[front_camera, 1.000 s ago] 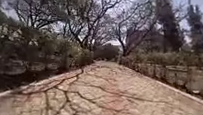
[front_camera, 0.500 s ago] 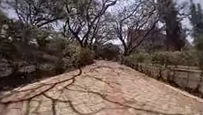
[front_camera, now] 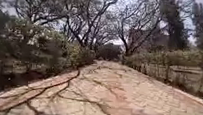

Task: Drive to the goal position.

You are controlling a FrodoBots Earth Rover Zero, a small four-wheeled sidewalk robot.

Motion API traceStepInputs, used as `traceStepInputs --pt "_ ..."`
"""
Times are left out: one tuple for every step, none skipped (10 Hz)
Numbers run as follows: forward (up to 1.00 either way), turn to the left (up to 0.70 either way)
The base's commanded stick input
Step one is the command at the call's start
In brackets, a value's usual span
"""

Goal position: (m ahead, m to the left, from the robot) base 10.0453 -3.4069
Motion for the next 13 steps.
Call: traceStepInputs --pt "0.70 0.00" --pt "0.70 0.00" --pt "0.70 0.00" --pt "0.70 0.00" --pt "0.70 0.00" --pt "0.70 0.00" --pt "0.70 0.00" --pt "0.70 0.00" --pt "0.70 0.00" --pt "0.70 0.00" --pt "0.70 0.00" --pt "0.70 0.00" --pt "0.70 0.00"
